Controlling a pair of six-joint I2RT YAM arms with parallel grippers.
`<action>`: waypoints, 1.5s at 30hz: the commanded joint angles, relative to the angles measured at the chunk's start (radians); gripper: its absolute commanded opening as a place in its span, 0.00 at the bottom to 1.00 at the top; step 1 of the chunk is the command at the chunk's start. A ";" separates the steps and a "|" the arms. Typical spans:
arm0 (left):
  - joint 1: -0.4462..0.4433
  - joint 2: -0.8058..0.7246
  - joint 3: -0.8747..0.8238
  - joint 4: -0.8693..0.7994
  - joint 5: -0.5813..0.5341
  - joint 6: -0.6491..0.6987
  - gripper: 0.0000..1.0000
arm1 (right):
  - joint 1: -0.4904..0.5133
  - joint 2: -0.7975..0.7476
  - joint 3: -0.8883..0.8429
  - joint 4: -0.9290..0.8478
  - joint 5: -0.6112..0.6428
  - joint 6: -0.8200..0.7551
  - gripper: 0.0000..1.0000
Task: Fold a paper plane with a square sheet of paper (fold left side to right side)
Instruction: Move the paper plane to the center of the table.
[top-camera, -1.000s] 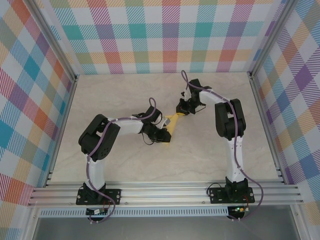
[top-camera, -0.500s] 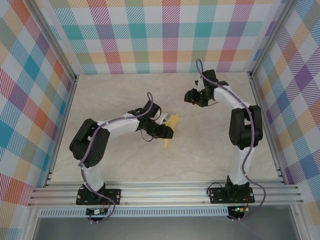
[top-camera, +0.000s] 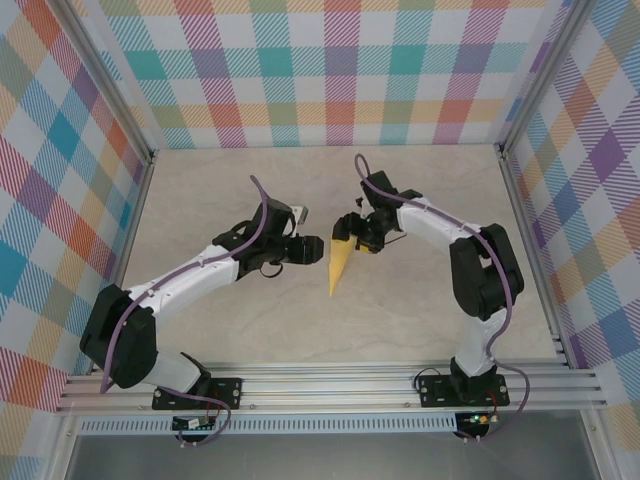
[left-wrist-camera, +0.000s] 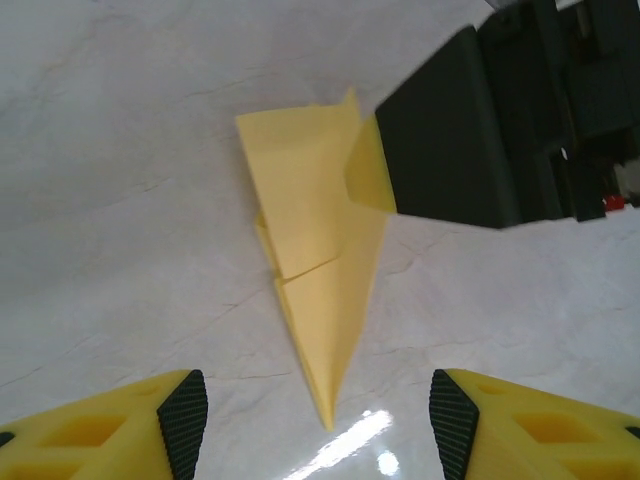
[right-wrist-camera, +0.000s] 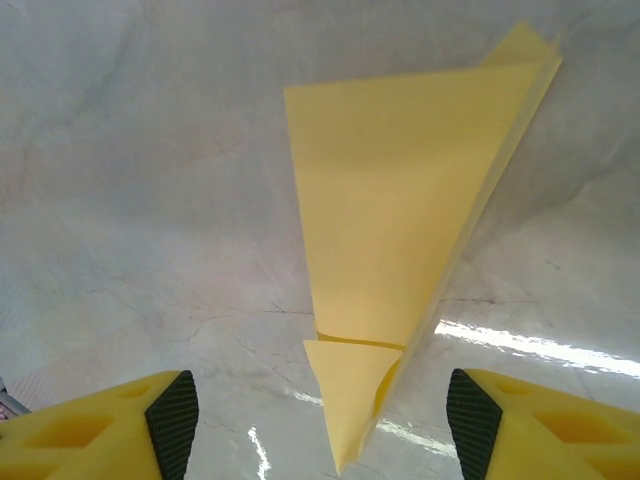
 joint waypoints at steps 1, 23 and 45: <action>0.008 -0.018 -0.007 0.014 -0.089 -0.018 0.63 | -0.003 0.057 -0.008 -0.005 0.009 0.046 0.60; 0.008 -0.183 -0.068 -0.060 -0.398 -0.035 0.72 | 0.016 -0.111 -0.057 0.085 -0.222 -0.047 0.00; 0.008 -0.158 -0.061 -0.040 -0.387 -0.044 0.80 | -0.032 -0.142 -0.080 -0.194 0.120 -0.225 0.54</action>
